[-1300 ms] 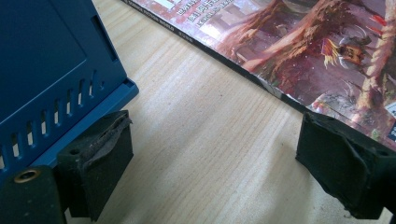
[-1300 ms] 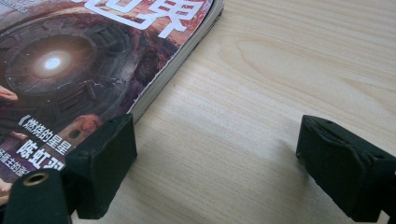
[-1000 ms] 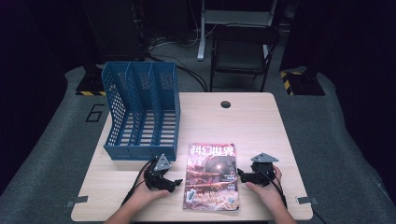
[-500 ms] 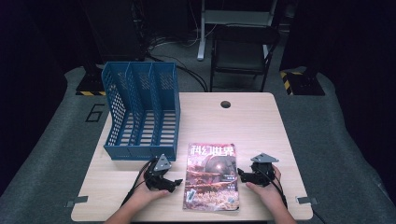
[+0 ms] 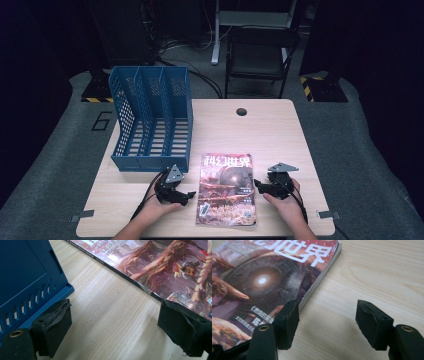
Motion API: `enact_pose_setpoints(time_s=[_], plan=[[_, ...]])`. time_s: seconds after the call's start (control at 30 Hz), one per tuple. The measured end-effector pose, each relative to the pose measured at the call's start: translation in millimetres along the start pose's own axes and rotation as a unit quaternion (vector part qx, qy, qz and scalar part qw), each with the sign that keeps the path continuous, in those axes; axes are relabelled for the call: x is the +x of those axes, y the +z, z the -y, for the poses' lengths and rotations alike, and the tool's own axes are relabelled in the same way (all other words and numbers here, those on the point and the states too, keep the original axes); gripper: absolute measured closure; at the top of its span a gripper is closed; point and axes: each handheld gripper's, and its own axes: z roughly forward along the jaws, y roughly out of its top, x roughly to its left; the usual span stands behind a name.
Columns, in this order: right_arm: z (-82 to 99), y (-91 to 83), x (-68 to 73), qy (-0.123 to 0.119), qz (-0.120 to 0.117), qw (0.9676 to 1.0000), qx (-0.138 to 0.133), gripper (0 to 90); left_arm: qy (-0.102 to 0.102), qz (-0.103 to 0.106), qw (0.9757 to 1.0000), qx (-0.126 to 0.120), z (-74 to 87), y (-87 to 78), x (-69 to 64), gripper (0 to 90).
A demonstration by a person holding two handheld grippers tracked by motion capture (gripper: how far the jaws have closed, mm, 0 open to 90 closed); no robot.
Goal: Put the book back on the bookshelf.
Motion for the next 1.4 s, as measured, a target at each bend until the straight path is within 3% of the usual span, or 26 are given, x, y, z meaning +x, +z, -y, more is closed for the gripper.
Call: enact_pose_setpoints(time_s=[0.07,0.13,0.43,0.6,0.97,1.23,1.4], plan=[[-1.0,-0.7,0.9,-0.001,-0.003,1.0,-0.007,34.7,0.0,0.0,1.0,0.0,0.0,0.0,0.0,11.4],[-2.9,-4.4,5.4,0.017,-0.023,0.9995,-0.012,34.1,0.0,-0.001,1.0,-0.002,0.3,0.2,-0.4,11.5],[-5.2,-6.0,13.3,0.007,-0.043,0.999,-0.006,32.8,-0.003,-0.002,1.0,-0.003,0.7,0.0,-1.3,11.4],[-5.1,-3.0,21.2,0.018,-0.058,0.9981,0.008,33.2,-0.003,-0.001,1.0,-0.003,0.7,-0.1,-1.1,11.5],[-4.1,2.6,30.6,0.004,-0.069,0.9974,0.024,33.0,-0.005,-0.002,1.0,-0.003,0.5,0.0,-1.4,11.6],[-2.0,6.3,33.4,0.019,-0.075,0.9963,0.036,33.0,-0.005,-0.002,1.0,-0.001,0.1,-1.1,-0.5,13.4],[-1.9,8.3,35.2,0.018,-0.072,0.9964,0.039,32.6,-0.021,-0.008,0.9998,0.002,-1.4,-1.2,-2.3,15.6]])
